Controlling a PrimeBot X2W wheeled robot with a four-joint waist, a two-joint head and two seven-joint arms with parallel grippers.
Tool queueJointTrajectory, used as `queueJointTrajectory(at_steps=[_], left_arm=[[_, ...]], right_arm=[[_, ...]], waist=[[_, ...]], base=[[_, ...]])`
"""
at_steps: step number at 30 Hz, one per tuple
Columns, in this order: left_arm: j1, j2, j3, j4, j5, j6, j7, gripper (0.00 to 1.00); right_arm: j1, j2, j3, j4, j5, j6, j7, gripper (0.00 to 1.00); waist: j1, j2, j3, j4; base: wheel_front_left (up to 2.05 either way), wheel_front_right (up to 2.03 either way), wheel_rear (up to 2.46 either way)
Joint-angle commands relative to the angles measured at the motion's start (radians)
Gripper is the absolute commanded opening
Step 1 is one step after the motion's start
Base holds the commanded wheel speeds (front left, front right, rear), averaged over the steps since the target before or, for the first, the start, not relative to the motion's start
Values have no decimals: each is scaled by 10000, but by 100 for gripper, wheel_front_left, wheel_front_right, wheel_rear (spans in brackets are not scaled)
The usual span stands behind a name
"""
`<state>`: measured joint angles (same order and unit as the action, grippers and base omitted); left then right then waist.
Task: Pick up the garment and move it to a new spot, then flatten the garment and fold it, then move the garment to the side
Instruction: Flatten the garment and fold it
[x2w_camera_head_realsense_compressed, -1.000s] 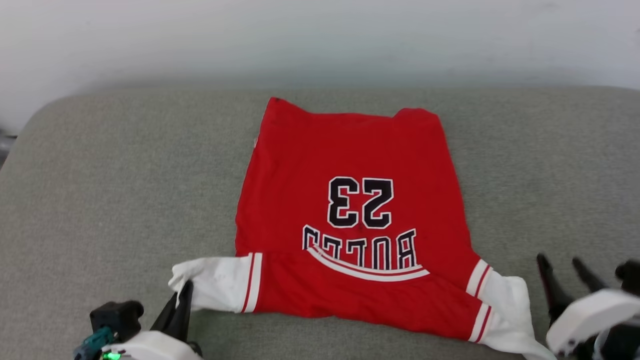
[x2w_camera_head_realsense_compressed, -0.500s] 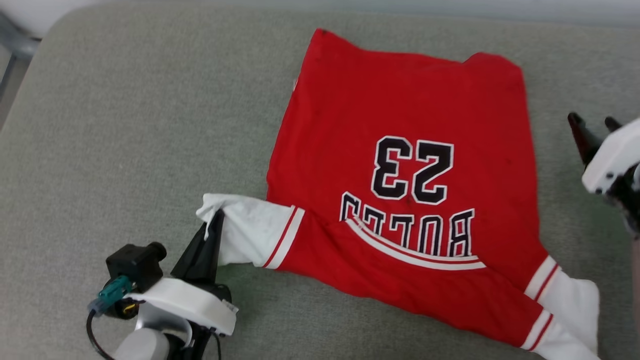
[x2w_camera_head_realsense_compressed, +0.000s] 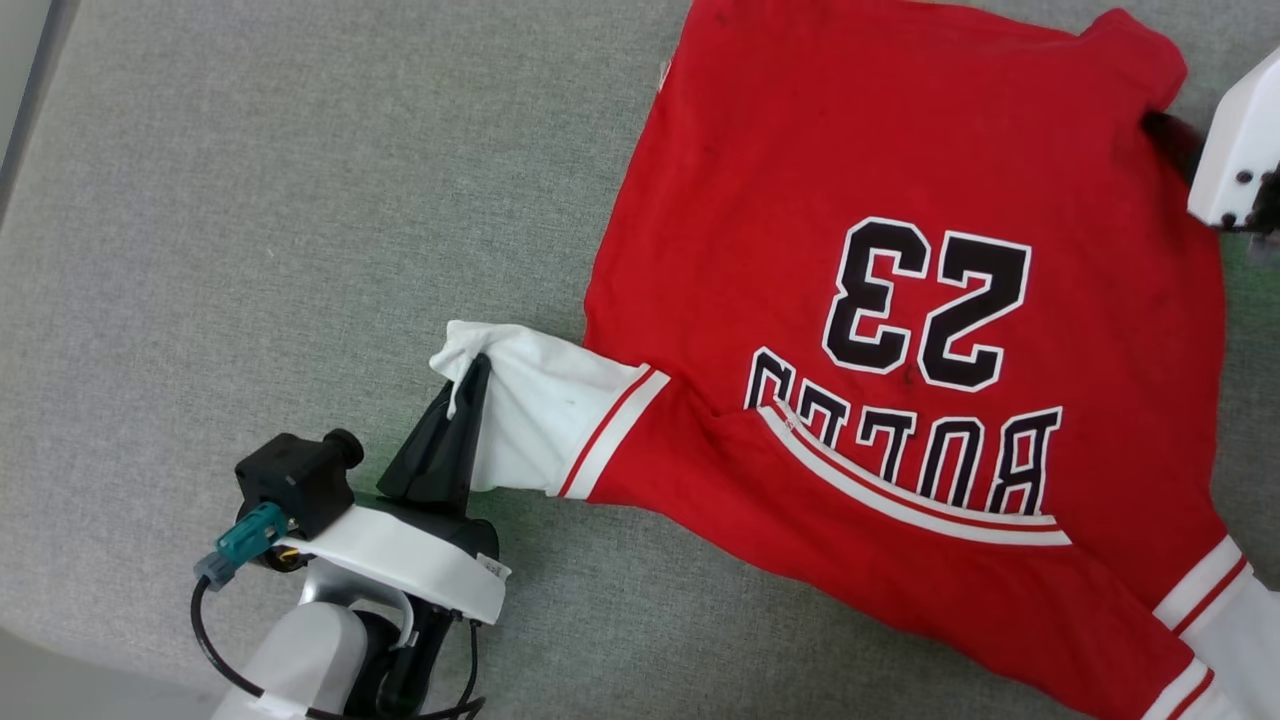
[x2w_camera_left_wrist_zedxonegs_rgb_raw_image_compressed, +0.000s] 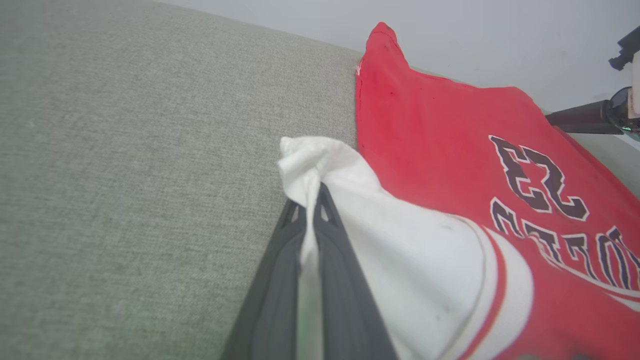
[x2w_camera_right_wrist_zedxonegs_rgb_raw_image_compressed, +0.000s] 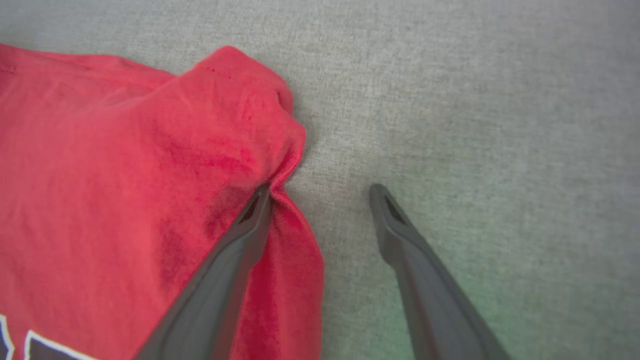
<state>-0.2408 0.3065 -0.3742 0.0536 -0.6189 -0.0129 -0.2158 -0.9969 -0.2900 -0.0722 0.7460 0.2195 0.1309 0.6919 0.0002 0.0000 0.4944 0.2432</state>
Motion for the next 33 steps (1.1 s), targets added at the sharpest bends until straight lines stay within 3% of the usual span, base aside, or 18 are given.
queueJointTrajectory(at_steps=[1, 7, 8, 9, 10, 21, 28, 33], left_arm=[[-136, -33, 0, 3, 25, -46, -83, 0], [-189, -109, -67, 155, -63, -127, -76, 0], [-190, -112, -89, 200, -78, -142, -54, 0], [-199, -116, -103, 237, -88, -166, -52, 0], [-199, -118, -119, 276, -107, -185, -49, 0], [272, 167, 53, 729, -307, -22, 51, 0], [949, 420, 278, 871, -540, 280, 167, 0], [1511, 600, 402, 921, -690, 457, 305, 0]], right_arm=[[62, 73, 94, 599, -45, -5, 547, 100], [374, 270, -164, 2034, -134, -10, 2204, 100], [351, 294, -234, 2159, -168, -10, 2384, 46], [295, 331, -274, 2223, -196, -8, 2480, 8], [209, 347, -278, 2167, -242, -8, 2390, 0], [-2, -405, 422, 655, 156, -7, 1056, 0], [1827, -974, 738, -814, 959, -7, 983, 0], [3806, -1233, 372, -2176, 1446, -7, 1019, 0]], waist=[[-2, 0, 100, 59], [-2, 0, 75, 99], [-2, 0, 59, 100], [-2, 0, 35, 96], [-2, 0, -4, 83], [-2, 0, -1265, -452], [-2, 0, -2384, -1199], [-2, 0, -3130, -1723]], base=[[0, 0, 0], [0, 0, 0], [0, 0, 0], [0, 0, 0], [0, 0, 0], [0, 0, 0], [0, 0, 0], [0, 0, 0]])
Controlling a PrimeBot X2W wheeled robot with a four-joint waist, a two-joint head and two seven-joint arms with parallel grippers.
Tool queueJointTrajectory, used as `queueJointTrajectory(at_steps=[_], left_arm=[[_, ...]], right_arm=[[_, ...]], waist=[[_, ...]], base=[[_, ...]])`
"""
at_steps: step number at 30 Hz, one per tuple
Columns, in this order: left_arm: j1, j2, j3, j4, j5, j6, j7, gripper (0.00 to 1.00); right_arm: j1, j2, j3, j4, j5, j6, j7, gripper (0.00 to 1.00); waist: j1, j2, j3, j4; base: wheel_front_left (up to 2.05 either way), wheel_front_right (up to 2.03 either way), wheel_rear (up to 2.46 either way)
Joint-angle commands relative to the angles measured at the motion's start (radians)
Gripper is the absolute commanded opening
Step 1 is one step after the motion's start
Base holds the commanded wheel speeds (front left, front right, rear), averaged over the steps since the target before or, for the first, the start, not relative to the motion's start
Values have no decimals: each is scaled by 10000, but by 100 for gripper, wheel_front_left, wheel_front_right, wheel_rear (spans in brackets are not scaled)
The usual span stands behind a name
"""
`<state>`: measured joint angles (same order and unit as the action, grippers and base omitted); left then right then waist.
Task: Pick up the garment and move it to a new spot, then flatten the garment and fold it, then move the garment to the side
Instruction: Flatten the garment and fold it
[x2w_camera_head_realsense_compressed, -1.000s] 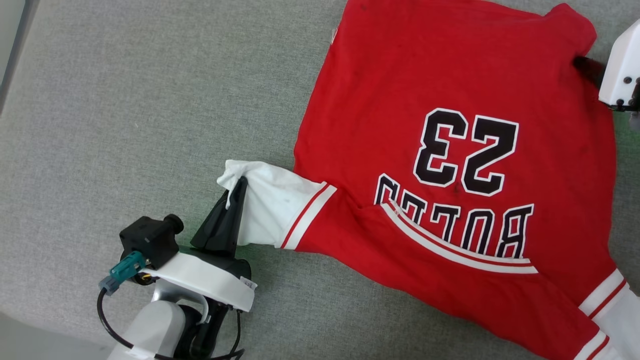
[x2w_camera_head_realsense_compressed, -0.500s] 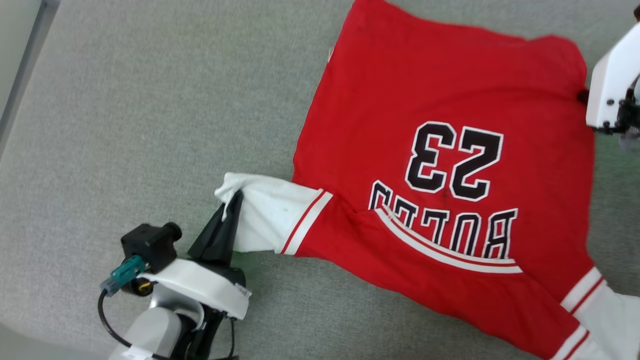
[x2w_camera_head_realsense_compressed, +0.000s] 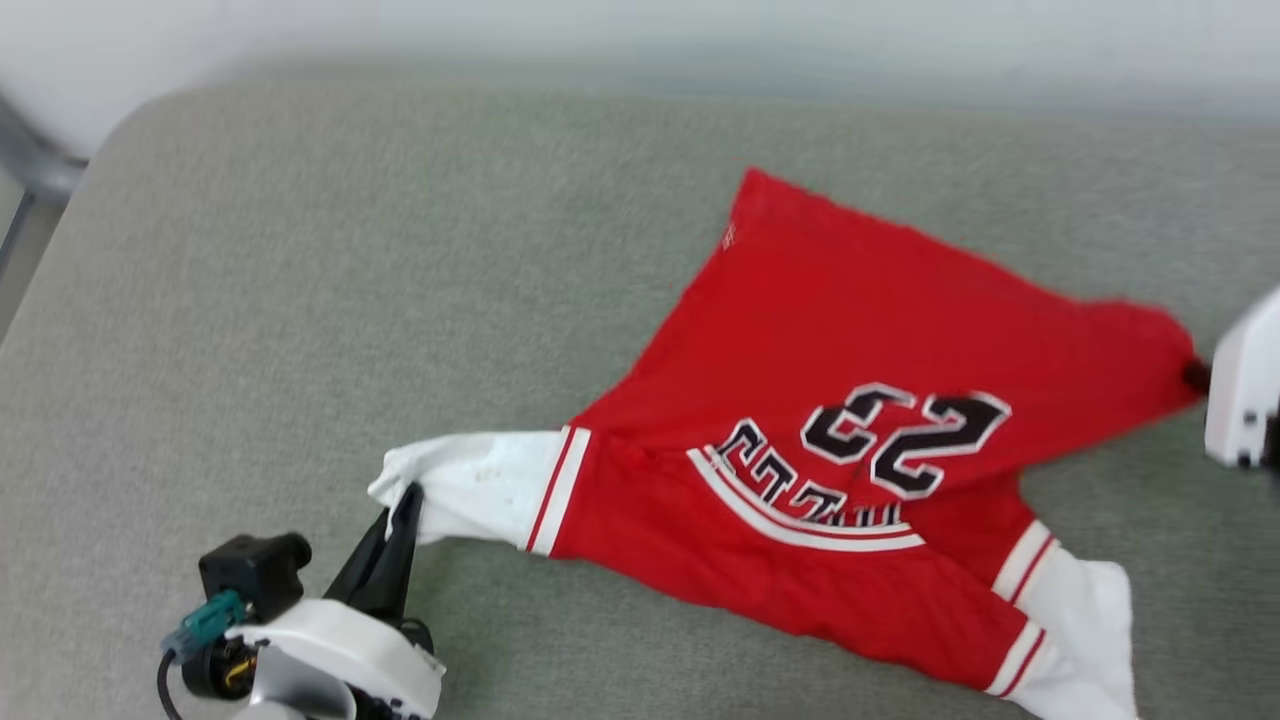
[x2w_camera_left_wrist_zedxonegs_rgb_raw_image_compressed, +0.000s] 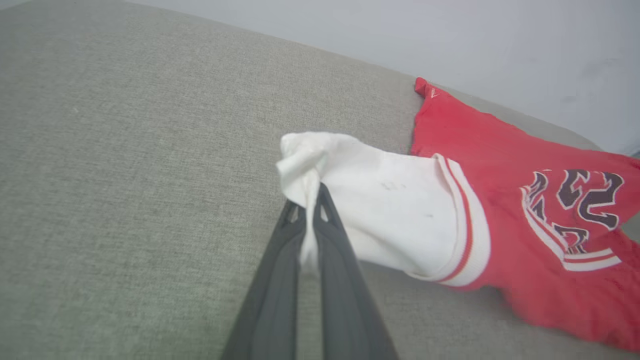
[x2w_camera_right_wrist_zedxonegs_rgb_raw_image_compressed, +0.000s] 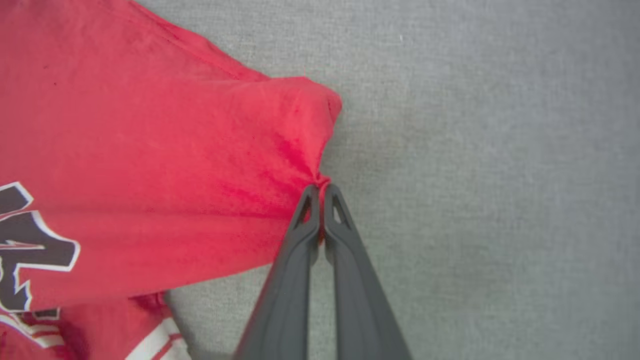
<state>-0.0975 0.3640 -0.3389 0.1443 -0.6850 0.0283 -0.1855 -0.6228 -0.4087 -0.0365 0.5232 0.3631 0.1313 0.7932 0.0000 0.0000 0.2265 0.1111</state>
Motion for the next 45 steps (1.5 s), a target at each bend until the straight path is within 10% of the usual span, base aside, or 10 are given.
queueJointTrajectory(at_steps=[1, 10, 20, 22, 23, 37, 45], left_arm=[[185, 61, 65, 23, -63, 80, 30, 0], [897, 339, 102, 210, -297, 240, 342, 0], [1194, 313, 41, 435, -494, 296, 482, 0], [1199, 324, 28, 449, -507, 310, 521, 0], [1195, 331, 24, 454, -507, 306, 525, 0], [710, 309, -123, 351, -493, 281, 644, 0], [-36, 125, -314, 298, -356, 163, 673, 0]], right_arm=[[505, -30, -125, -243, 86, -11, 50, 0], [5515, 943, -2005, -3906, 28, -11, 797, 0], [8830, 3215, -2795, -5155, -13, -11, 797, 0], [9127, 3408, -2820, -5212, 147, -9, 562, 42], [9186, 3461, -2871, -5232, 195, -9, 356, 100], [7639, 3394, -2331, -4847, 275, -9, -5671, 100], [5106, 2563, -1372, -2908, 452, -9, -5710, 100]], waist=[[0, 0, -597, -491], [0, 0, -1544, -1148], [0, 0, -1898, -1297], [0, 0, -1918, -1299], [0, 0, -1928, -1303], [0, 0, -1774, -1088], [0, 0, -1078, -623]], base=[[0, 0, 0], [0, 0, 0], [0, 0, 0], [0, 0, 0], [0, 0, 0], [0, 0, 0], [0, 0, 0]])
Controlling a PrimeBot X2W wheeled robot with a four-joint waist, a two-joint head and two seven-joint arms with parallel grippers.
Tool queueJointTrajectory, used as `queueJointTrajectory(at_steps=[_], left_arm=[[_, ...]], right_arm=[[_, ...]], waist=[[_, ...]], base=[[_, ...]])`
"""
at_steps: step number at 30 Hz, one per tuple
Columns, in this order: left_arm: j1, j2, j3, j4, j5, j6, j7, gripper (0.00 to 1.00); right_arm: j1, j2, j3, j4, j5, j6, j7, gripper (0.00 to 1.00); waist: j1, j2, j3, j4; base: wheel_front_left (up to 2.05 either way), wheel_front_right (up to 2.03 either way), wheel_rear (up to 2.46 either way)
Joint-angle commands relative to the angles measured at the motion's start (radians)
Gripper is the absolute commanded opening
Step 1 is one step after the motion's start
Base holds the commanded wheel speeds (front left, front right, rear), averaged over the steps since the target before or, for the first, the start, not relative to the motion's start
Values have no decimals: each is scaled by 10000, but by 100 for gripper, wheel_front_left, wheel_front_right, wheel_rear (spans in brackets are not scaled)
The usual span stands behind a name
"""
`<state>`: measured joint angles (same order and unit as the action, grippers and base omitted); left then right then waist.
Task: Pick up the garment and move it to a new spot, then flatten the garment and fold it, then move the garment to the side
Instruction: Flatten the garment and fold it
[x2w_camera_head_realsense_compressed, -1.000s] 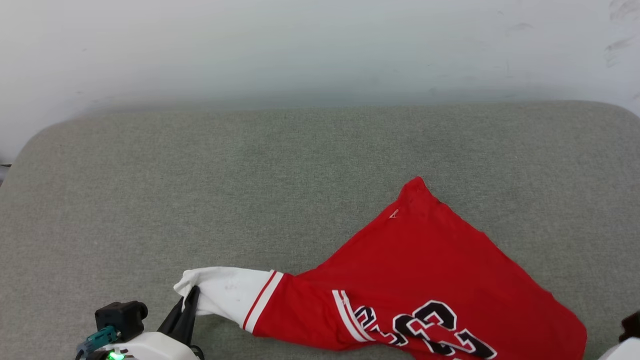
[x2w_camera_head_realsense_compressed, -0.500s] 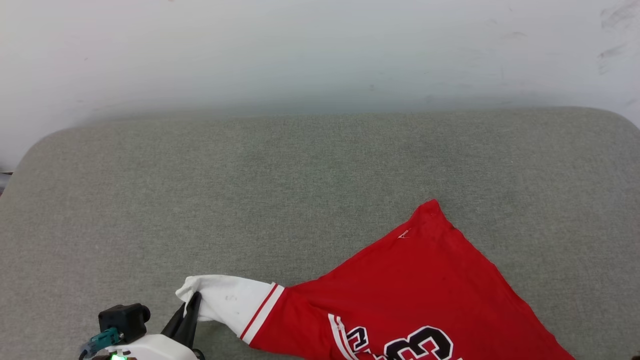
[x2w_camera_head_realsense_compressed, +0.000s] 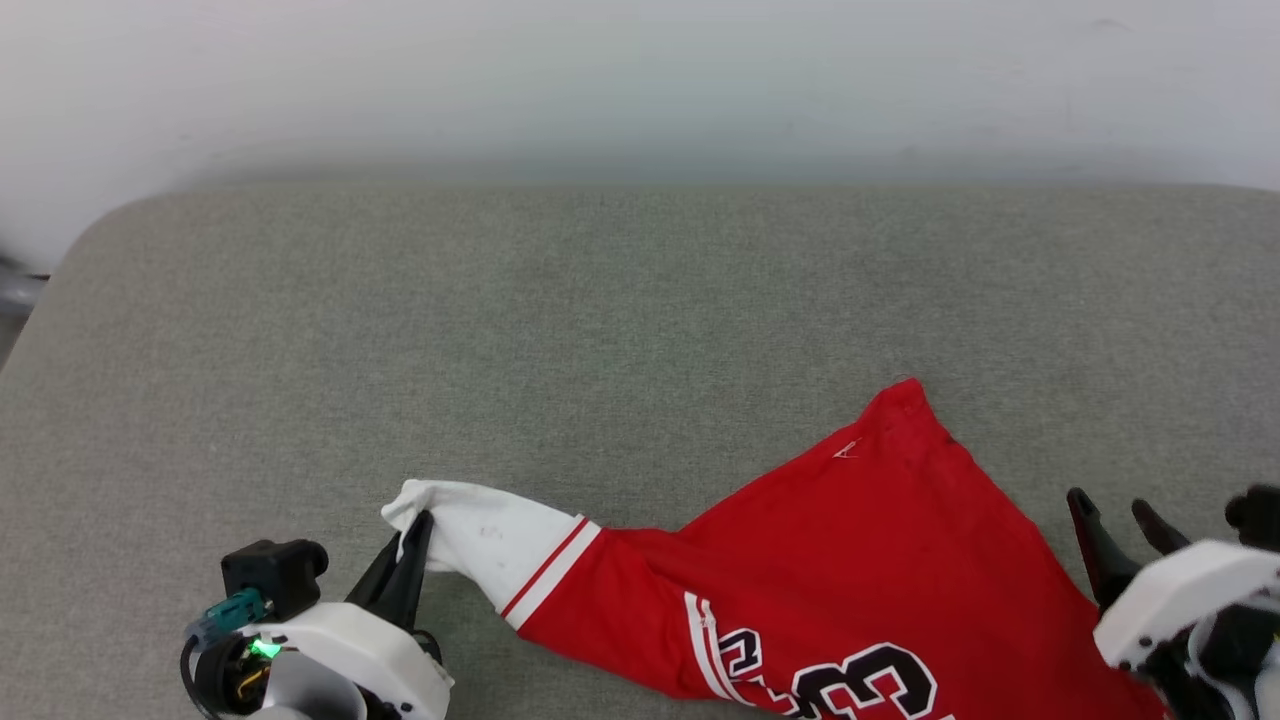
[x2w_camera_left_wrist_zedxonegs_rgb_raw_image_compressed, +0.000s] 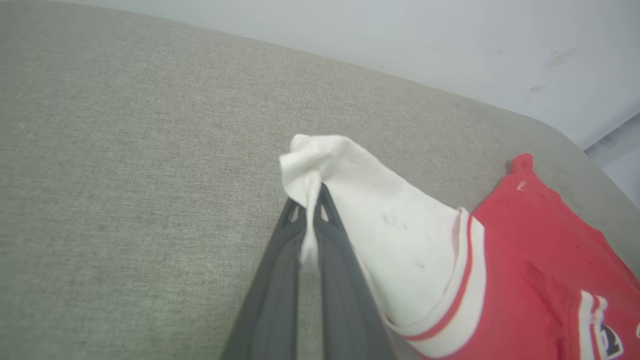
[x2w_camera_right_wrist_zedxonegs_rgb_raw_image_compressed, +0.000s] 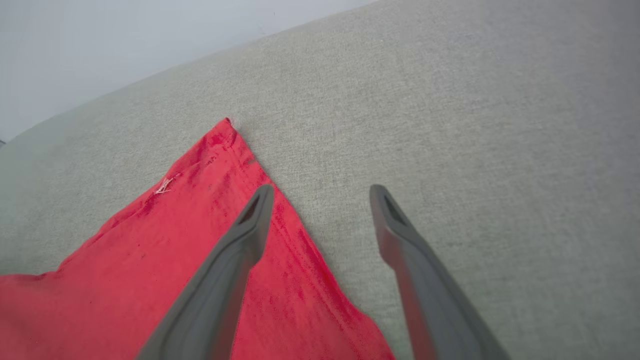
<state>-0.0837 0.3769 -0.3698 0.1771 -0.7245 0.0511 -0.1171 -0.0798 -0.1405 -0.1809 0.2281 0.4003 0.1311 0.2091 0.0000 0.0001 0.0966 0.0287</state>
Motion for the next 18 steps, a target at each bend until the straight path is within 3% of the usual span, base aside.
queueJointTrajectory(at_steps=[1, 6, 12, 18], left_arm=[[-290, -33, -24, -8, 76, -77, -36, 0], [-727, -171, -194, 56, 186, -233, -107, 0], [-1175, -348, -352, 129, 272, -350, -257, 0], [-1668, -506, -504, 174, 365, -511, -327, 0]], right_arm=[[-665, -285, 272, 326, 100, -7, 433, 100], [-2149, -1037, 924, 1179, 237, -7, 1886, 100], [-3844, -1890, 2400, 2180, 304, -7, 4632, 100], [-5089, -2192, 3350, 2744, 477, -7, 5309, 100]], waist=[[0, -1, 325, 273], [0, -1, 743, 599], [0, -1, 1201, 945], [0, -1, 1785, 1235]], base=[[0, 0, 0], [0, 0, 0], [0, 0, 0], [0, 0, 0]])
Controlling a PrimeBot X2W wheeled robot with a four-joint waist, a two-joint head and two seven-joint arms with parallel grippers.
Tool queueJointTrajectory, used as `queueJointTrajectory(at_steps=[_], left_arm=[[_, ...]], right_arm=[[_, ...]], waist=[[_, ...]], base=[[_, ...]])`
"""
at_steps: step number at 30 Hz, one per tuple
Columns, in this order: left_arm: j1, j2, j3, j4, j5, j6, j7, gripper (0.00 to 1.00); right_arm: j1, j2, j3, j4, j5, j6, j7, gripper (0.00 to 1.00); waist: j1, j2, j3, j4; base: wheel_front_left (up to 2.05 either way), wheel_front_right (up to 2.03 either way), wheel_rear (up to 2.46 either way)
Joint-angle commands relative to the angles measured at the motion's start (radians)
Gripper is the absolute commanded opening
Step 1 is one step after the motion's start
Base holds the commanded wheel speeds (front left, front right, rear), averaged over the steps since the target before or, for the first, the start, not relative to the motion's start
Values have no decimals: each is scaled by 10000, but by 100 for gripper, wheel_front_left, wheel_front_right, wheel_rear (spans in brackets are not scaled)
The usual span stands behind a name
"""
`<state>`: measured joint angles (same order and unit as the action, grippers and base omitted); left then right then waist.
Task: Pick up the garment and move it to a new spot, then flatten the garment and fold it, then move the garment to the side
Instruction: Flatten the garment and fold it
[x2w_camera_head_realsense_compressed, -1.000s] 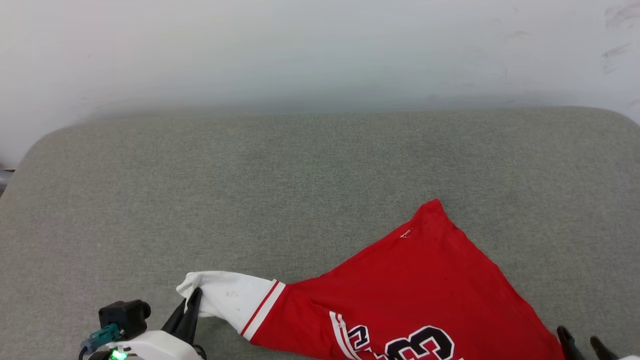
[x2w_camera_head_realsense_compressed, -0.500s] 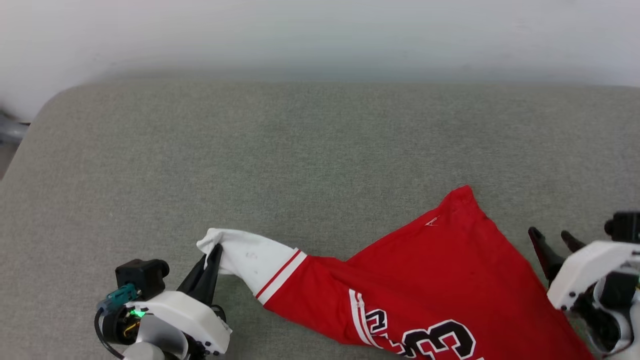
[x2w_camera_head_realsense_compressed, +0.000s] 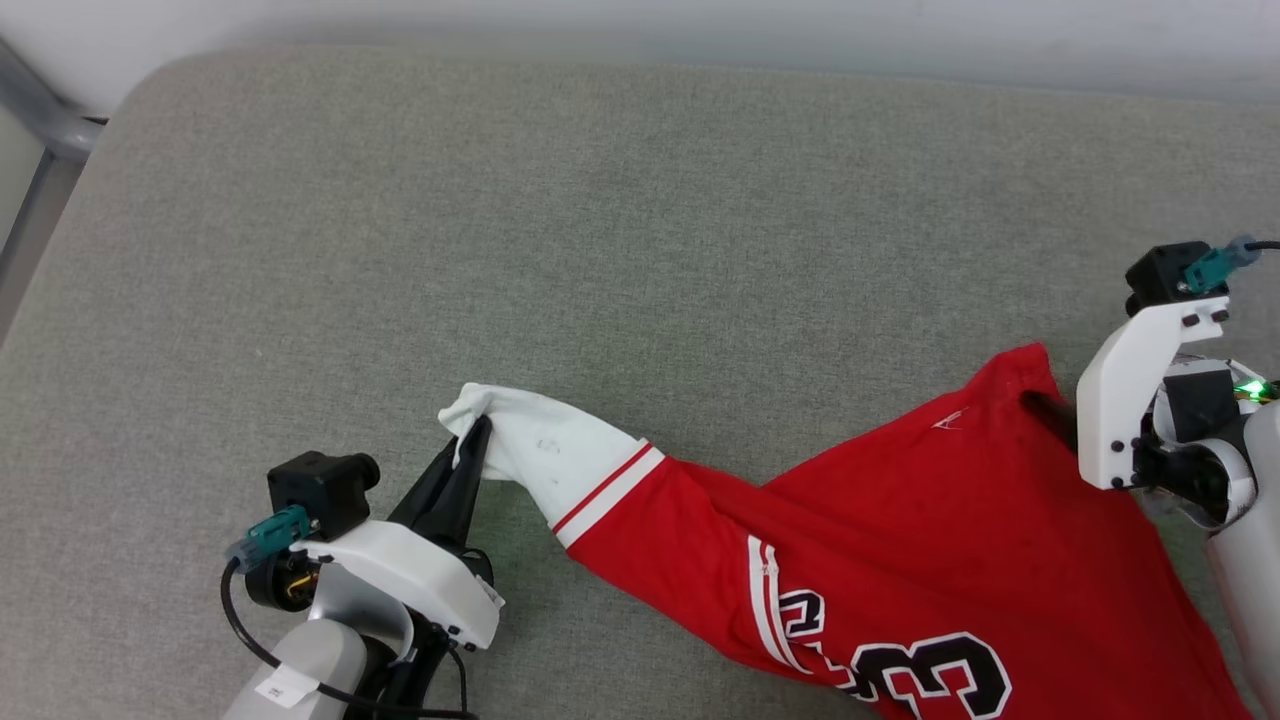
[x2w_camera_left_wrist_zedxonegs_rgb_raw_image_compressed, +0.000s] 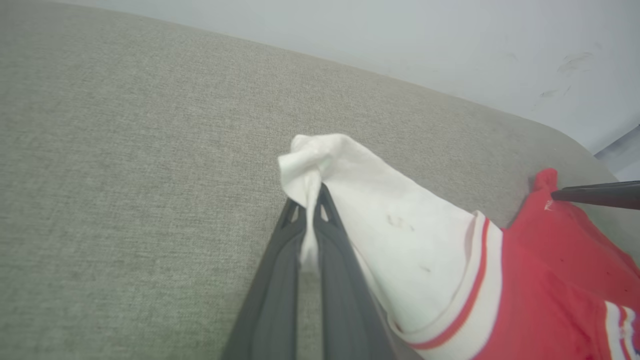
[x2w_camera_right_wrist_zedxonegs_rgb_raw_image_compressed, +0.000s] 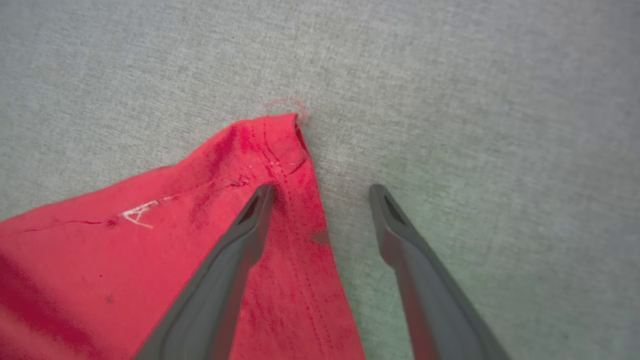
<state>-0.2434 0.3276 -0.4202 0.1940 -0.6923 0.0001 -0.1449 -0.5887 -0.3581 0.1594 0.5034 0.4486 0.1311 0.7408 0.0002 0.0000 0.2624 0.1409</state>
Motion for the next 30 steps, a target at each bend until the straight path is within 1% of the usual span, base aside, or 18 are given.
queueJointTrajectory(at_steps=[1, 5, 8, 9, 10, 11, 13, 15, 20, 24, 30], left_arm=[[-141, -30, -22, 22, 39, -32, -65, 0], [-366, -88, -92, 70, 95, -91, -102, 0], [-405, -129, -137, 187, 73, -160, -168, 0], [-405, -142, -144, 228, 51, -147, -173, 0], [-401, -164, -153, 266, 34, -159, -190, 0], [-392, -178, -167, 320, 19, -160, -185, 0], [-372, -176, -155, 412, -22, -128, -165, 0], [-360, -146, -140, 490, -54, -113, -160, 0], [-444, 57, 7, 577, -82, -95, -182, 0], [-684, 413, 161, 511, 15, -30, -30, 0], [-1422, 1024, 414, 340, 195, -17, 177, 0]], right_arm=[[-173, -28, 110, 95, 31, -7, 19, 100], [-497, -33, 785, 770, 367, -6, 487, 100], [-367, 46, 1211, 1507, 738, -6, 1171, 100], [-278, 83, 1296, 1741, 904, -4, 1424, 79], [-209, 106, 1384, 1909, 1037, -3, 1673, 31], [-164, 123, 1407, 2039, 1162, -3, 1851, 0], [-218, 124, 1483, 2122, 1309, -3, 1942, 0], [-380, 87, 1453, 2048, 1448, -4, 1781, 0], [-935, -32, 1529, 1526, 1693, -4, 972, 0], [-1375, -188, 1595, 1108, 1712, -6, 211, 0], [-1717, -191, 1338, 835, 1088, -7, -1041, 0]], waist=[[-2, 0, 200, 149], [-2, 0, 485, 243], [-2, 0, 559, 289], [-2, 0, 559, 293], [-2, 0, 557, 294], [-2, 0, 549, 291], [-2, 0, 518, 263], [-2, 0, 435, 212], [-2, 0, 30, -42], [-2, 0, -370, -367], [-2, 0, -941, -921]], base=[[0, 0, 0], [0, 0, 0], [0, 0, 0], [0, 0, 0], [0, 0, 0], [0, 0, 0], [0, 0, 0], [0, 0, 0], [0, 0, 0], [0, 0, 0], [0, 0, 0]])
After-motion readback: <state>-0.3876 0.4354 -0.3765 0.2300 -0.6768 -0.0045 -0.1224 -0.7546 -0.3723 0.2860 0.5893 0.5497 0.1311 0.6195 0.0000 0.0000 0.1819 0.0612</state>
